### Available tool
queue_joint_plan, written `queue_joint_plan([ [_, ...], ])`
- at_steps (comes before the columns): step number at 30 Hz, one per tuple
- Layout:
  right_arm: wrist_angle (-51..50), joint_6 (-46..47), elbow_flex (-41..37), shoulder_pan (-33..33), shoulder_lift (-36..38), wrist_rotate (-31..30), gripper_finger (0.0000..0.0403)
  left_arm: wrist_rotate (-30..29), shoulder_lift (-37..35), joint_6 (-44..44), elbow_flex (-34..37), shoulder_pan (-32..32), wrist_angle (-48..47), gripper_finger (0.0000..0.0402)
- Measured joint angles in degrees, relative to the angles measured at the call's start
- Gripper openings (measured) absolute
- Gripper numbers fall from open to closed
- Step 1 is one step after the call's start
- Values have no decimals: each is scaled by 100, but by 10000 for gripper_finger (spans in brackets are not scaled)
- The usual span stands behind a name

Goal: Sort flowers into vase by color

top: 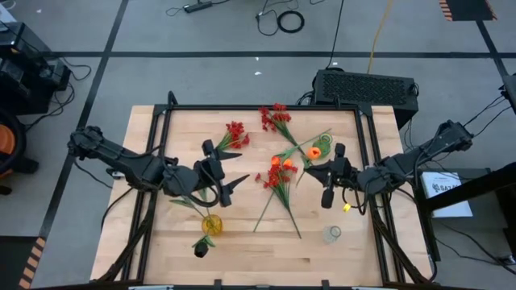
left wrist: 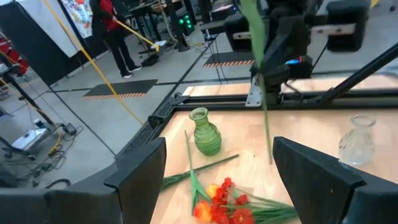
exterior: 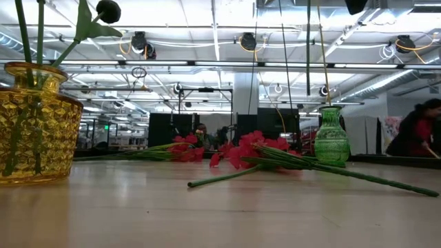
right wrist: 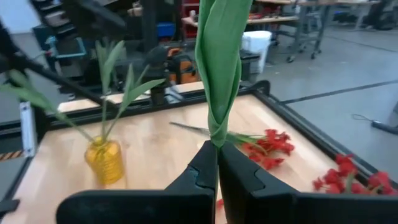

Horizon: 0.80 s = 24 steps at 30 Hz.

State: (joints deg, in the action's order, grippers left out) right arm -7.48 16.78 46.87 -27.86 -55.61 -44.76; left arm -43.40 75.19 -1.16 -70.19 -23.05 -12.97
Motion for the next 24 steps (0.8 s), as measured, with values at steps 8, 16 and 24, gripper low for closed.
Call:
queue_joint_plan([
  [8, 470, -852, 4, 16, 13, -224, 0, 143, 236, 388, -4, -38, 63, 302],
  [16, 578, -1593, 108, 16, 126, -481, 0, 170, 770, 460, -1, -46, 844, 302],
  [24, 281, -1849, 129, 156, 776, -625, 0, 269, 837, 247, 0, -50, 1466, 302],
])
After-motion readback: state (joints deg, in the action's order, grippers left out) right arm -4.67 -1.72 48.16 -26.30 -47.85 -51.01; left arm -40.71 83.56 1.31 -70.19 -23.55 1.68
